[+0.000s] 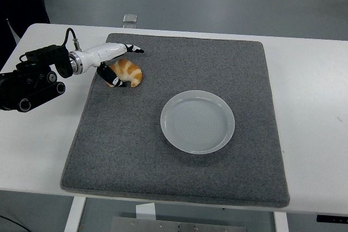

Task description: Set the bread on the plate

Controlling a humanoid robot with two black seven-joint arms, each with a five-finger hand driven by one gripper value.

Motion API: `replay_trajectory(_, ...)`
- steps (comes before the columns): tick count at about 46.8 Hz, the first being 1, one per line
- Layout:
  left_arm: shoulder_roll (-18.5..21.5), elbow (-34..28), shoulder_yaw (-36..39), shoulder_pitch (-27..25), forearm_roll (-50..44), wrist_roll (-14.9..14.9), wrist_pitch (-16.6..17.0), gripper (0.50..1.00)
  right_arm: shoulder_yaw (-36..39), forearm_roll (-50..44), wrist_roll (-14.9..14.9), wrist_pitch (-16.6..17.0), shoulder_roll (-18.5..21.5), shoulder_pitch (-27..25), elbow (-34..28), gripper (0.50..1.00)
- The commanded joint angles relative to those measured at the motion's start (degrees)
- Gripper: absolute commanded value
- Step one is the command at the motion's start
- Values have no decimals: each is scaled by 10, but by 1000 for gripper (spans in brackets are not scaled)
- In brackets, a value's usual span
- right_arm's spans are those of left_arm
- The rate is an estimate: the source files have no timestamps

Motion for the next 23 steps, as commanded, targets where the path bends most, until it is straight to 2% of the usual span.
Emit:
replay_trajectory(1, 1, 0, 1, 0, 0, 1, -1, 984, 0, 0, 0, -1, 0, 0, 0, 952)
replay_trajectory(10, 0, 5, 10, 0, -1, 2, -2, 962, 0, 0, 0, 0, 0, 0, 0, 952)
replay_trajectory(13, -2, 9, 10, 0, -1, 2, -2, 919, 0, 0, 0, 0, 0, 0, 0, 952)
replay_trajectory(19, -3, 16, 10, 0, -2, 2, -7, 778, 0, 0, 1, 0, 0, 0, 0, 952)
replay_trajectory(23, -3, 16, 10, -1, -2, 2, -7, 726, 0, 0, 0, 0, 0, 0, 0, 952)
